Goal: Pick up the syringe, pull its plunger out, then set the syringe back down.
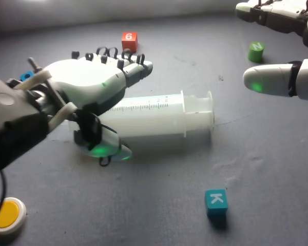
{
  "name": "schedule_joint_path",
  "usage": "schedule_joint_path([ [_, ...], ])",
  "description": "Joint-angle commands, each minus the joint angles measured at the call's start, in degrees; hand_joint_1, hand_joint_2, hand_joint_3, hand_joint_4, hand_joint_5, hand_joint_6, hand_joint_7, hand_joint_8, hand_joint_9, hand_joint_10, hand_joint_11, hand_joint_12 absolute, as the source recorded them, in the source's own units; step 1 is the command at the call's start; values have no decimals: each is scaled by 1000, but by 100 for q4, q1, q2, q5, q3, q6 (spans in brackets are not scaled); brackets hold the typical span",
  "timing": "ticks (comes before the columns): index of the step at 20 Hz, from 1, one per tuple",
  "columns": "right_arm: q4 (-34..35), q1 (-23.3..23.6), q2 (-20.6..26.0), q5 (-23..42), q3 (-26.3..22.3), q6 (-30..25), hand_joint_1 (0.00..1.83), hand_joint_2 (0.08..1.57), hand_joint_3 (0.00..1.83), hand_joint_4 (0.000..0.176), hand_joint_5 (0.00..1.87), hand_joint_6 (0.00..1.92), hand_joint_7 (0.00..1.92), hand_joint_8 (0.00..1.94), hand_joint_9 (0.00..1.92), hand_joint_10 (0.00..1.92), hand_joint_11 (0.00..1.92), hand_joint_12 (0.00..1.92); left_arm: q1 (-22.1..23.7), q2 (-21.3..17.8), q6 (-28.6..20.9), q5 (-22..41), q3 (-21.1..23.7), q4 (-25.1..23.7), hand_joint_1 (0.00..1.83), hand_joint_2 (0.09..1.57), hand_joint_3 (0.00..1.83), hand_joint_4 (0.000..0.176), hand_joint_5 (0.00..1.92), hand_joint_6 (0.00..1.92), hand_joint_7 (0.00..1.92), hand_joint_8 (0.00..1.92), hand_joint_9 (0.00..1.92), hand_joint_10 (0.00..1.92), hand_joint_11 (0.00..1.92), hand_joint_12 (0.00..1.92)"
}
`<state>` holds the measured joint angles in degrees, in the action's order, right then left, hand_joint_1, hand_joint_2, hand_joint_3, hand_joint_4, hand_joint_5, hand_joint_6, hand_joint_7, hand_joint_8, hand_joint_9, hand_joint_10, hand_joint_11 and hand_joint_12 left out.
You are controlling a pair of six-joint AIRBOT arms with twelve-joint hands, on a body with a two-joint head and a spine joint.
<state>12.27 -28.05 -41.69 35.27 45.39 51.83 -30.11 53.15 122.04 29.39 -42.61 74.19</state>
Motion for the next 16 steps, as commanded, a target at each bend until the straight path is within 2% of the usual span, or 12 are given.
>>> schedule_joint_path([
  [1, 10, 50, 18, 704, 9, -53, 179, 1079, 0, 0, 120, 4, 96, 2, 62, 0, 0, 153, 27, 84, 44, 296, -73, -224, 1011, 953, 6, 0, 51, 4, 10, 2, 28, 6, 0, 325],
  [5, 10, 44, 10, 690, 3, -47, 162, 1087, 0, 0, 107, 5, 86, 5, 58, 4, 9, 128, -59, 451, 165, 327, -389, -83, 1022, 949, 0, 0, 53, 6, 8, 3, 10, 3, 0, 216],
  [6, 10, 40, 10, 691, 2, -36, 161, 1092, 2, 0, 102, 1, 85, 3, 54, 2, 1, 131, -73, 549, 355, 350, -483, 79, 1010, 943, 0, 0, 79, 7, 46, 8, 33, 6, 0, 276],
  [9, 10, 23, 9, 767, -20, -20, 164, 1088, 0, 0, 113, 4, 98, 5, 68, 5, 7, 143, -165, 719, 357, 346, -690, 89, 1009, 957, 3, 0, 90, 4, 56, 4, 49, 6, 0, 333],
  [16, 9, 16, 10, 804, -50, -18, 133, 1092, 2, 0, 83, 0, 79, 0, 51, 0, 0, 124, -323, 1137, 335, 312, -1333, 74, 1024, 983, 10, 0, 108, 1, 77, 1, 68, 3, 0, 321],
])
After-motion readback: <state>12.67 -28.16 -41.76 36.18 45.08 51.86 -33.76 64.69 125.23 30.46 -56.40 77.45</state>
